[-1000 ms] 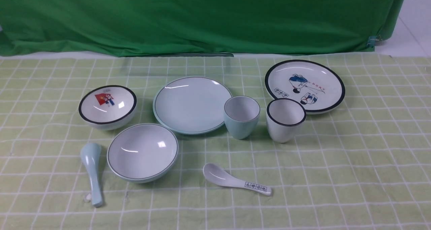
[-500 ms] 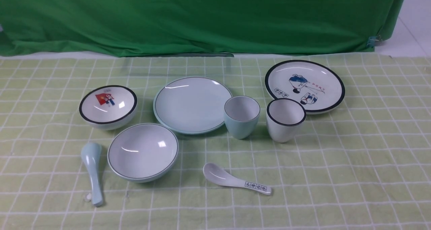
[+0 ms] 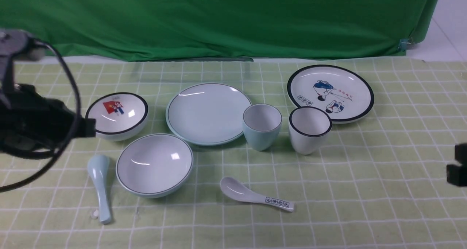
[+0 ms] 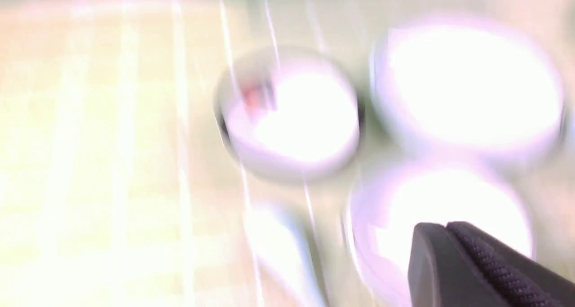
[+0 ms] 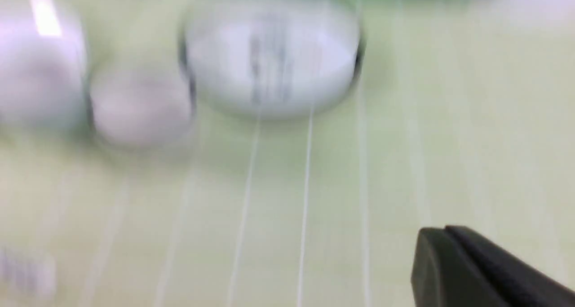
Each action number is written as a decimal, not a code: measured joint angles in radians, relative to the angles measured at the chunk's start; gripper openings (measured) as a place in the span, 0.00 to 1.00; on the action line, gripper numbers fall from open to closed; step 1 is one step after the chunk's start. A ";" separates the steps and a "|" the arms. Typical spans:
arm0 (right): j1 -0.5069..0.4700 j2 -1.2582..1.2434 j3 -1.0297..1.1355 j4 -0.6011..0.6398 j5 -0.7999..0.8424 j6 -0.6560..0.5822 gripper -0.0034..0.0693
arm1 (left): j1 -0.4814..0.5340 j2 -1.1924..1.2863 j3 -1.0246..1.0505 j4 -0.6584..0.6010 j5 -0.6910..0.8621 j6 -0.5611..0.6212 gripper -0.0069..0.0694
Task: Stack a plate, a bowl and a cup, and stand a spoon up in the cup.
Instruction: Use the left arm to grab a blue rice bowl, then use the left arm to put the blue rice bowl into the blue large plate in the middle, then use the right arm to grab a blue teacup, then use the right arm to put the blue teacup into the blue rice bowl in the middle, then use the left arm to grab a blue soup spoon
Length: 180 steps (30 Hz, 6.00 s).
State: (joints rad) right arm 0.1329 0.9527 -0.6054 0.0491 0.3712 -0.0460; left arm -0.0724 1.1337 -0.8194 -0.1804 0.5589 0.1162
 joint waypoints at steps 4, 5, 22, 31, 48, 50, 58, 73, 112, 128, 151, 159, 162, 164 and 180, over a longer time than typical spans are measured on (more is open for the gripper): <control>0.094 0.160 -0.049 0.002 0.116 -0.028 0.07 | -0.023 0.193 -0.032 -0.063 0.072 0.006 0.16; 0.137 0.196 -0.061 0.003 0.116 -0.046 0.07 | -0.035 0.237 -0.043 -0.064 0.080 0.010 0.21; 0.293 0.316 -0.105 0.009 0.077 -0.083 0.10 | -0.086 0.551 -0.142 0.012 0.012 -0.058 0.47; 0.293 0.316 -0.105 0.009 0.067 -0.082 0.14 | -0.086 0.565 -0.172 0.019 0.001 -0.054 0.09; 0.293 0.316 -0.105 0.009 0.058 -0.070 0.19 | -0.086 0.565 -0.209 -0.031 -0.038 -0.043 0.54; 0.293 0.316 -0.105 0.009 0.057 -0.058 0.19 | -0.086 0.565 -0.209 -0.096 -0.049 0.002 0.48; 0.293 0.316 -0.105 0.009 0.057 -0.056 0.21 | -0.086 0.607 -0.210 -0.198 -0.038 0.106 0.22; 0.293 0.316 -0.105 0.010 0.044 -0.055 0.23 | -0.088 0.632 -0.287 -0.232 -0.001 0.232 0.07; 0.345 0.946 -1.043 0.107 0.388 -0.258 0.67 | -0.077 0.341 -0.662 -0.153 0.309 0.171 0.25; 0.354 1.216 -1.270 0.091 0.506 -0.318 0.25 | -0.077 -0.325 0.058 0.029 0.219 0.130 0.05; 0.502 1.354 -1.548 0.078 0.413 -0.210 0.17 | -0.077 -0.342 0.187 0.015 0.013 -0.005 0.05; 0.502 1.351 -1.554 0.077 0.399 -0.211 0.49 | -0.077 -0.340 0.187 0.047 0.015 -0.025 0.05; 0.502 1.343 -1.579 0.077 0.442 -0.209 0.56 | -0.077 -0.325 0.187 0.054 0.015 -0.038 0.05; 0.502 1.328 -1.606 0.080 0.491 -0.209 0.56 | -0.077 -0.313 0.187 0.056 0.019 -0.040 0.05; 0.417 0.835 -1.524 0.068 0.804 -0.253 0.24 | 0.014 0.087 0.187 0.266 0.039 -0.215 0.05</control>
State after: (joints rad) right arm 0.5497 1.7877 -2.1295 0.1176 1.1753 -0.2993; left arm -0.0582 1.2204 -0.6322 0.0861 0.5981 -0.0991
